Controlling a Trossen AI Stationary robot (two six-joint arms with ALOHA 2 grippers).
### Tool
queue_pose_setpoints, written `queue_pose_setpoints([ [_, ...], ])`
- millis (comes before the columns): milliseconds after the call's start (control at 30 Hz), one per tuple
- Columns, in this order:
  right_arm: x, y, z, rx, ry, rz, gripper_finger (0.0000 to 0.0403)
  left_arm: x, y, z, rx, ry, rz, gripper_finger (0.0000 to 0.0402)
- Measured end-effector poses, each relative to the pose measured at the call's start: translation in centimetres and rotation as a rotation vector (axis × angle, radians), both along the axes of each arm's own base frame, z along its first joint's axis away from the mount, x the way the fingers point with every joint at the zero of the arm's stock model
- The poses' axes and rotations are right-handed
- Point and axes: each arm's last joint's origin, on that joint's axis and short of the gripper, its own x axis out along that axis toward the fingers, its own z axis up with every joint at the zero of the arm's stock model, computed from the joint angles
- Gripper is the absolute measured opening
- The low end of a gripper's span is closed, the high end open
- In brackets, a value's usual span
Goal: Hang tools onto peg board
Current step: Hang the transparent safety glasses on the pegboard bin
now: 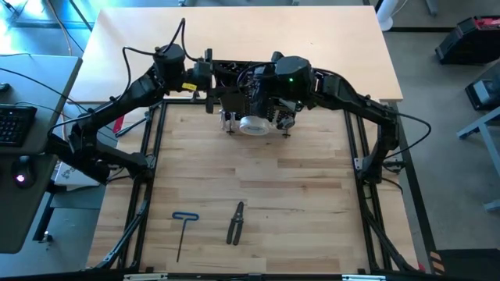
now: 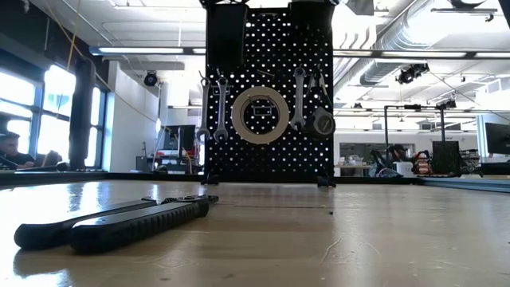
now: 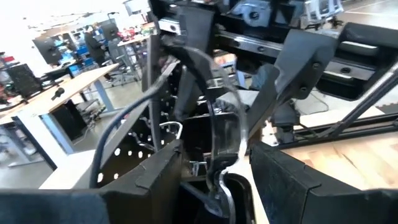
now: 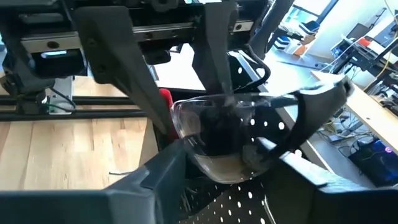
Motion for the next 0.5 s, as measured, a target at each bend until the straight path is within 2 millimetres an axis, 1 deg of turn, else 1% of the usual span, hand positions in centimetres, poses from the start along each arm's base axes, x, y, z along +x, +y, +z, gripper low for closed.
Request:
queue_pose_setpoints([
  [333,0.08,0.75,0.09,-0.048,0.026,0.052,0.0056,-0.04,0.07,0.01,0.013,0.004,0.028,0.0179],
  [433,0.0,1.05,0.49,-0.05,0.011,0.075,0.0024,-0.05,0.12,0.01,0.013,0.004,0.038,0.0179],
  [500,-0.19,1.08,0.86,-0.054,0.003,0.078,0.0012,-0.05,0.13,0.0,0.011,0.005,0.04,0.0179],
])
